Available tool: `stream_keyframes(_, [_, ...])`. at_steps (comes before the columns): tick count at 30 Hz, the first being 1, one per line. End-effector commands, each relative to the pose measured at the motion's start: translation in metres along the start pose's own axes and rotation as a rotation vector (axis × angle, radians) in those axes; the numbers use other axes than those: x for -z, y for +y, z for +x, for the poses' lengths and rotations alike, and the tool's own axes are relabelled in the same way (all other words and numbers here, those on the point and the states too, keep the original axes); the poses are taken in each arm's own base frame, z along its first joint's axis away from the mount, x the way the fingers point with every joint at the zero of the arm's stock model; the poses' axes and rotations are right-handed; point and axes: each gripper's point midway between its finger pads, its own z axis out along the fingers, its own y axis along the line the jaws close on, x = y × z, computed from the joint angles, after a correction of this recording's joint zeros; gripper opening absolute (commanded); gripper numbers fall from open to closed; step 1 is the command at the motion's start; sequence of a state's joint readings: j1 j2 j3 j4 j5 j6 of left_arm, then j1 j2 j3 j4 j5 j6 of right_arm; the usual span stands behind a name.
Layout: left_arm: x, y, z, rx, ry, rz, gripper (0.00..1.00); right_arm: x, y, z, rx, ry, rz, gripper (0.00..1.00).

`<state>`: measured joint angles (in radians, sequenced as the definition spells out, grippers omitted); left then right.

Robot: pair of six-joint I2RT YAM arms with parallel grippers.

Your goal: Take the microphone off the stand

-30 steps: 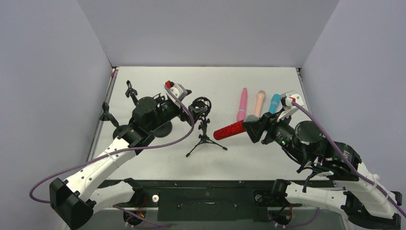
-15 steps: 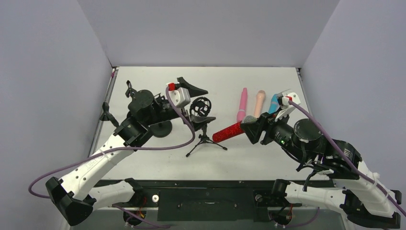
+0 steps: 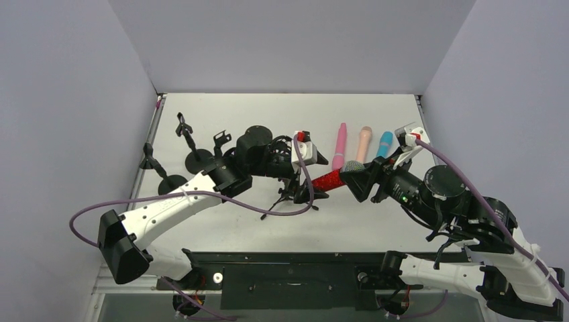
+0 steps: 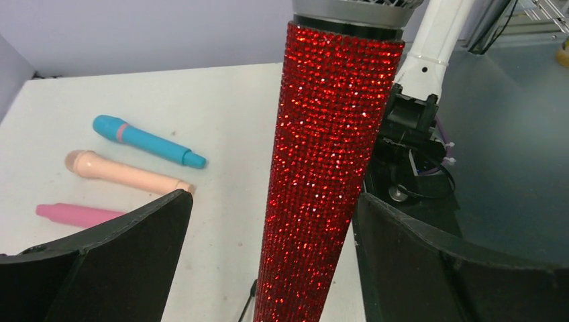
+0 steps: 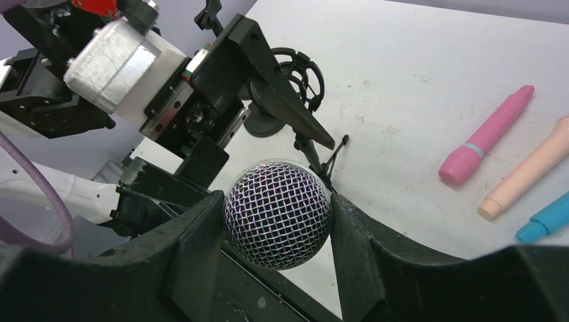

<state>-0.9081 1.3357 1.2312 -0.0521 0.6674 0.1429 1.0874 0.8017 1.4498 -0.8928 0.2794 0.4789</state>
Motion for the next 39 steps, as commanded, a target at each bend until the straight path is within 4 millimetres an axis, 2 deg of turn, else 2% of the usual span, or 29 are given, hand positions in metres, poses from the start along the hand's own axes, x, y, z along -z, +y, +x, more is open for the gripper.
stream_keyframes(1, [-0.007,-0.013,-0.029,-0.044,-0.054,0.077,0.92,0.004,0.005,-0.018,-0.012,-0.049,-0.019,0.00])
stream_keyframes(3, [-0.012,-0.015,-0.031,-0.035,-0.060,0.095,0.87,0.004,0.004,-0.016,-0.012,-0.047,-0.013,0.00])
stream_keyframes(5, [-0.017,-0.016,-0.031,-0.026,-0.060,0.106,0.76,0.004,0.002,-0.016,-0.012,-0.048,-0.003,0.00])
stream_keyframes(7, [-0.022,-0.017,-0.029,-0.013,-0.055,0.118,0.49,0.004,-0.002,-0.017,-0.013,-0.053,0.021,0.00])
stream_keyframes(8, [-0.025,-0.018,-0.028,-0.006,-0.054,0.122,0.42,0.003,-0.006,-0.017,-0.014,-0.059,0.042,0.00])
stream_keyframes(9, [-0.026,-0.018,-0.028,-0.001,-0.054,0.121,0.25,0.003,-0.007,-0.018,-0.018,-0.066,0.049,0.00])
stream_keyframes(10, [-0.028,-0.018,-0.027,0.010,-0.053,0.121,0.18,0.003,-0.011,-0.018,-0.020,-0.073,0.068,0.00])
stream_keyframes(11, [-0.030,-0.017,-0.025,0.019,-0.049,0.111,0.06,0.003,-0.012,-0.020,-0.025,-0.083,0.075,0.00])
stream_keyframes(12, [-0.032,-0.015,-0.030,0.018,-0.071,0.102,0.02,0.002,-0.016,-0.020,-0.027,-0.091,0.092,0.06])
stream_keyframes(13, [-0.033,-0.009,-0.037,0.011,-0.099,0.074,0.00,0.002,-0.018,-0.021,-0.031,-0.103,0.103,0.24])
stream_keyframes(14, [-0.035,-0.007,-0.035,0.052,-0.108,0.052,0.00,0.002,-0.023,-0.021,-0.035,-0.115,0.129,0.35])
stream_keyframes(15, [-0.036,0.003,-0.044,0.053,-0.150,0.000,0.00,0.002,-0.025,-0.024,-0.045,-0.135,0.140,0.53])
stream_keyframes(16, [-0.036,0.008,-0.044,0.100,-0.158,-0.033,0.00,0.004,-0.033,-0.023,-0.051,-0.154,0.168,0.59])
stream_keyframes(17, [-0.038,0.021,-0.045,0.121,-0.170,-0.105,0.00,0.006,-0.037,-0.028,-0.066,-0.188,0.188,0.68])
stream_keyframes(19, [-0.041,0.039,-0.045,0.204,-0.178,-0.186,0.00,0.011,-0.046,-0.031,-0.099,-0.245,0.210,0.77])
stream_keyframes(20, [-0.041,0.044,-0.050,0.221,-0.190,-0.210,0.00,0.014,-0.050,-0.026,-0.105,-0.257,0.210,0.80])
stream_keyframes(21, [-0.043,0.054,-0.046,0.269,-0.191,-0.253,0.00,0.009,-0.050,-0.021,-0.111,-0.270,0.202,0.81])
stream_keyframes(22, [-0.043,0.057,-0.052,0.283,-0.206,-0.265,0.00,0.012,-0.050,-0.021,-0.111,-0.284,0.188,0.83])
stream_keyframes(24, [-0.046,0.067,-0.057,0.342,-0.227,-0.297,0.00,0.003,-0.044,-0.012,-0.094,-0.276,0.149,0.84])
stream_keyframes(25, [-0.047,0.074,-0.058,0.383,-0.238,-0.330,0.00,-0.005,-0.039,0.001,-0.074,-0.243,0.123,0.84])
stream_keyframes(26, [-0.046,0.080,-0.059,0.407,-0.247,-0.348,0.00,-0.010,-0.035,0.003,-0.065,-0.243,0.102,0.84])
stream_keyframes(27, [-0.045,0.087,-0.061,0.459,-0.265,-0.381,0.00,-0.019,-0.032,0.016,-0.046,-0.212,0.083,0.84])
stream_keyframes(28, [-0.042,0.097,-0.062,0.489,-0.282,-0.413,0.00,-0.022,-0.030,0.018,-0.047,-0.215,0.074,0.83])
stream_keyframes(31, [-0.039,0.110,-0.067,0.591,-0.345,-0.436,0.00,-0.037,-0.033,0.039,-0.044,-0.179,0.089,0.82])
stream_keyframes(32, [-0.037,0.114,-0.069,0.600,-0.357,-0.446,0.00,-0.041,-0.033,0.040,-0.051,-0.185,0.091,0.82])
stream_keyframes(35, [-0.041,0.115,-0.077,0.624,-0.383,-0.429,0.00,-0.053,-0.037,0.052,-0.066,-0.177,0.113,0.82])
stream_keyframes(39, [-0.048,0.110,-0.077,0.643,-0.381,-0.399,0.00,-0.065,-0.041,0.052,-0.089,-0.192,0.129,0.77])
